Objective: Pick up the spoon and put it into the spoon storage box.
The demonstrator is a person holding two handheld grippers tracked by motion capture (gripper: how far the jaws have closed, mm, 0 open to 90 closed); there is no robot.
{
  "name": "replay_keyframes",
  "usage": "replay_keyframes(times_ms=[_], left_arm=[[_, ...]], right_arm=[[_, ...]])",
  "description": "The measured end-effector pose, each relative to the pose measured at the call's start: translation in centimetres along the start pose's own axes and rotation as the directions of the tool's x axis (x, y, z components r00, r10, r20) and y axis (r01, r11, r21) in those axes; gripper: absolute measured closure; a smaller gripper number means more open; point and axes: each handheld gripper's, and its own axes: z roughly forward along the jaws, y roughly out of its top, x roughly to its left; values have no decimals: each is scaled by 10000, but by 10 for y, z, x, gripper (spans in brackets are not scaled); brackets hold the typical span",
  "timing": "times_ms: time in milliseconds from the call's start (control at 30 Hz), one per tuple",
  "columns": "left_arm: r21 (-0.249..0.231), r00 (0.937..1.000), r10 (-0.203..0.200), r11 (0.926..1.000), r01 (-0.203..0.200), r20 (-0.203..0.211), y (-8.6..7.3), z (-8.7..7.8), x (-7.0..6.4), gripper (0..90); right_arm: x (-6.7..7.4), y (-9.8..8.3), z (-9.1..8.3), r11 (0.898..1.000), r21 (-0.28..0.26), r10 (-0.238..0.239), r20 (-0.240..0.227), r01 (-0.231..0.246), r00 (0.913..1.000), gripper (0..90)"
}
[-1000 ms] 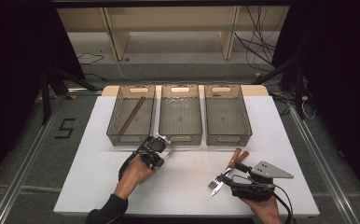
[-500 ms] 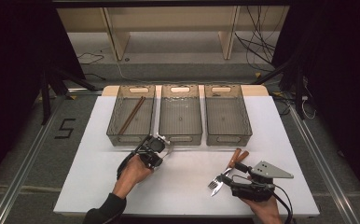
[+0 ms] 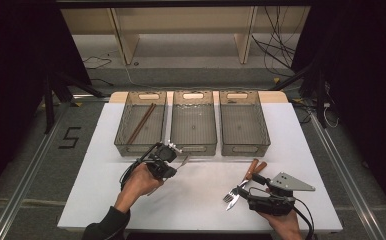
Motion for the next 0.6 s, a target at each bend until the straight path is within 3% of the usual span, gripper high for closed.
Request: replay_keyframes(times_ms=[133,300,367,600], left_arm=[[-305,9993,189,9994,-179,325,4,-14,-5,895],[-728,9986,300,9970,-269,428,14,-28,-7,895],[-858,9982,372,9958,-330,471,20,-33,-5,895],[-1456,9975,99,9893,5,706,46,-41,8,894]], right_arm=[[0,0,0,10000,-28,-1,10,1,10000,271],[0,0,0,10000,-20,17,7,-17,10000,271],[0,0,0,10000,-25,11,6,-11,10000,271],[0,0,-1,10000,-55,10,-7,-10,10000,270]])
